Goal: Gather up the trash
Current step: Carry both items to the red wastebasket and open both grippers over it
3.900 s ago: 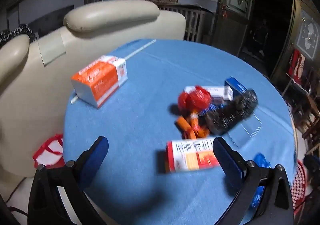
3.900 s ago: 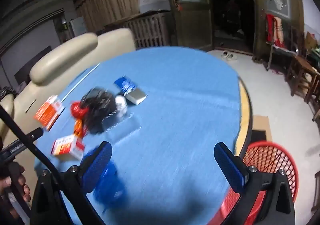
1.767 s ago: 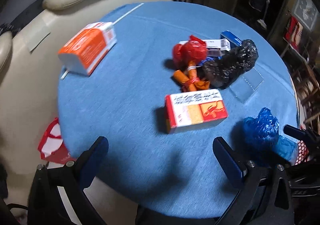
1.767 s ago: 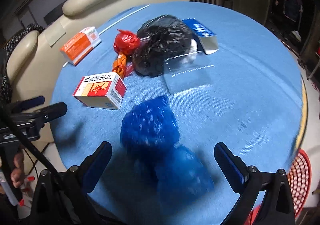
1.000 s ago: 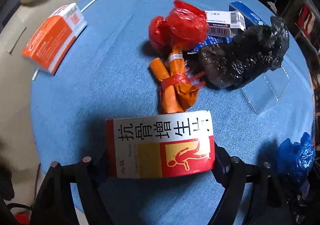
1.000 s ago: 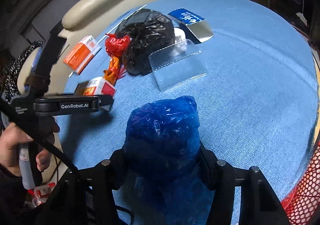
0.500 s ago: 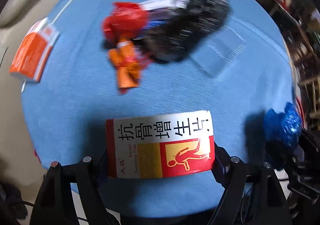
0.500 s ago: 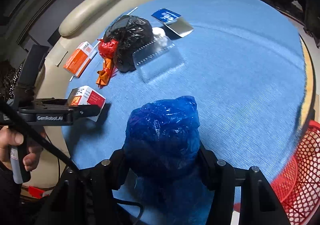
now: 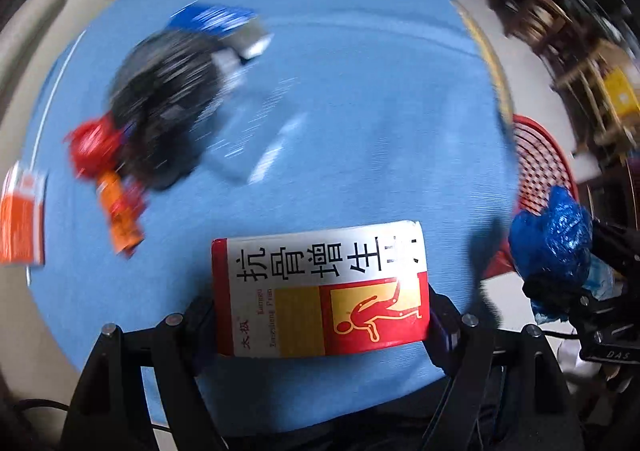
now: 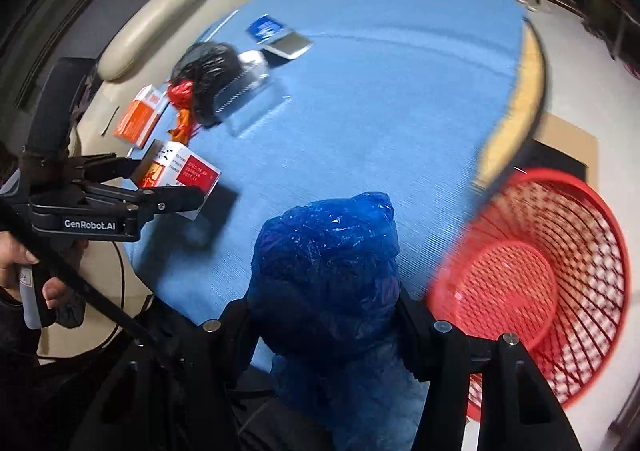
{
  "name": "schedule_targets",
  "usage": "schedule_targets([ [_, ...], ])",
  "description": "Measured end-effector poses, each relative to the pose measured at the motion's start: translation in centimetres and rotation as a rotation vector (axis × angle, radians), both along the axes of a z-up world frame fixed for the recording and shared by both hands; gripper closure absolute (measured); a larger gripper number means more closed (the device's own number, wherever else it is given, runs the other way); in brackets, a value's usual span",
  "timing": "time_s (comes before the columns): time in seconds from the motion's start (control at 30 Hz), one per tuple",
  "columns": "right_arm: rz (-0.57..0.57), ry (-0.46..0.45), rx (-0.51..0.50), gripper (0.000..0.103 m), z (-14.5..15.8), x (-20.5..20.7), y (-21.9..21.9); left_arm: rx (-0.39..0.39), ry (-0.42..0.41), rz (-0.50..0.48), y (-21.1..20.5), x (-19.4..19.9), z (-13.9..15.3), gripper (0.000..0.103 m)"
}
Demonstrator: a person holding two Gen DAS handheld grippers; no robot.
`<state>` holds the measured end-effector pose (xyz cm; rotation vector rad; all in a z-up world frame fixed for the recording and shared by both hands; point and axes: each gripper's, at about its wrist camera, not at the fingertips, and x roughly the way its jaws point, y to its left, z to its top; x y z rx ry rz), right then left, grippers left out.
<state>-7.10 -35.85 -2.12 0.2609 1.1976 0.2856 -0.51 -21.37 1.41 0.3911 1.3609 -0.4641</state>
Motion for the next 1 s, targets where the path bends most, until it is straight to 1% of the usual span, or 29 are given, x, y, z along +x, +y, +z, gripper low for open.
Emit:
schedule_targets([
  [0.1,-0.063,0.018,-0.019,0.042,0.2,-1.9,-3.0,-0.009,0.004,-0.101,-4.3,-1.1,0.6,0.02],
  [0.13,-0.083,0.024,-0.025,0.042,0.2,-2.3,-3.8,-0.016,0.005,-0.13,-4.5,-2.0,0.0,0.02],
  [0.2,-0.139,0.045,-0.043,0.042,-0.2,-3.5,-6.2,-0.024,0.014,-0.193,-6.9,-2.8,-0.1,0.021],
  [0.23,-0.161,0.055,-0.051,0.042,-0.5,-3.9,-7.2,-0.022,0.016,-0.214,-7.7,-2.2,-0.7,0.021],
  [0.4,-0.292,0.128,-0.079,0.042,-3.2,-5.8,-12.8,-0.049,0.024,-0.362,-12.8,-4.9,0.2,0.02],
  [0.5,-0.356,0.157,-0.068,0.042,-4.6,-5.8,-15.5,-0.058,0.025,-0.44,-15.6,-6.0,-0.1,0.02],
  [0.53,-0.376,0.165,-0.06,0.042,-5.1,-5.6,-16.3,-0.058,0.031,-0.456,-15.9,-5.8,-0.3,0.02],
  [0.6,-0.402,0.179,-0.048,0.042,-6.0,-5.3,-17.5,-0.041,0.043,-0.497,-17.7,-6.1,-1.1,0.02],
  [0.67,-0.409,0.189,-0.045,0.042,-6.7,-5.1,-18.2,-0.019,0.047,-0.518,-18.6,-5.9,-1.8,0.02],
  [0.7,-0.41,0.194,-0.046,0.042,-7.0,-5.1,-18.5,-0.008,0.05,-0.528,-19.5,-5.8,-2.8,0.02],
  [0.77,-0.424,0.205,-0.048,0.041,-7.4,-5.0,-19.2,0.003,0.056,-0.544,-20.5,-5.4,-3.6,0.02],
  [0.83,-0.44,0.219,-0.053,0.038,-7.6,-4.8,-19.6,0.021,0.056,-0.549,-21.7,-5.2,-5.4,0.019],
  [0.87,-0.441,0.227,-0.054,0.033,-7.8,-4.7,-19.9,0.033,0.052,-0.552,-22.0,-5.0,-5.9,0.019],
  [1.0,-0.469,0.222,-0.074,0.025,-7.6,-3.9,-20.8,0.074,0.046,-0.559,-22.7,-4.5,-7.7,0.019],
])
